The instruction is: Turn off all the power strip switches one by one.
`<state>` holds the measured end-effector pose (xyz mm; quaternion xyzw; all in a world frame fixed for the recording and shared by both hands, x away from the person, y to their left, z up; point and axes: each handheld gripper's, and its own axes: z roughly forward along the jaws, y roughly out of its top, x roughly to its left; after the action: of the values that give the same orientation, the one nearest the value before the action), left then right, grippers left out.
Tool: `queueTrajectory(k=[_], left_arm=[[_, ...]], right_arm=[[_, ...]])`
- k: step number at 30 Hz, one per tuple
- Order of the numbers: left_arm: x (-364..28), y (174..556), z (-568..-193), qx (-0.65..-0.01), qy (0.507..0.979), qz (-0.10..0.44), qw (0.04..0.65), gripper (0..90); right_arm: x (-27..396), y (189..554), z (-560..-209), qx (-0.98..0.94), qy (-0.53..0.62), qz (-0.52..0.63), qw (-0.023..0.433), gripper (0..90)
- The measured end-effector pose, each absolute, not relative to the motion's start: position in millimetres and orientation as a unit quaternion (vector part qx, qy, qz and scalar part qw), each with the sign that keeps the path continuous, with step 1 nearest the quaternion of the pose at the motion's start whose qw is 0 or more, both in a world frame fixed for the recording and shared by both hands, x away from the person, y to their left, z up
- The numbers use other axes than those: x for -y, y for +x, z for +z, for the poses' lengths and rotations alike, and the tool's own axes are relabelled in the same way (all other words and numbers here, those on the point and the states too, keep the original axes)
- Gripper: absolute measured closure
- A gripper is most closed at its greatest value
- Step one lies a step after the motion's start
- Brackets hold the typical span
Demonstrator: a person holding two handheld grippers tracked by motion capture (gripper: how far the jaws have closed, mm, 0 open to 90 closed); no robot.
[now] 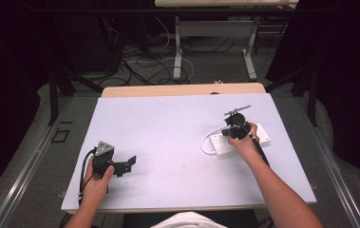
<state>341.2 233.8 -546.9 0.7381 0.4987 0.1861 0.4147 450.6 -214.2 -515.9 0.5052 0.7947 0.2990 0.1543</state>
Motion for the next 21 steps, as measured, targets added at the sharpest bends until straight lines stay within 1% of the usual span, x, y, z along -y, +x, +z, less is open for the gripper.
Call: queueTrajectory(k=[6,21], left_arm=[[-234,341,-547,-0.498,0.738,0.187,0.415,0.9],[-234,341,-547,-0.498,0.738,0.187,0.415,0.9]], right_arm=[[223,454,-515,-0.789,0.517,0.289,0.166,90.0],[235,458,-516,-0.777,0.54,0.276,0.169,90.0]])
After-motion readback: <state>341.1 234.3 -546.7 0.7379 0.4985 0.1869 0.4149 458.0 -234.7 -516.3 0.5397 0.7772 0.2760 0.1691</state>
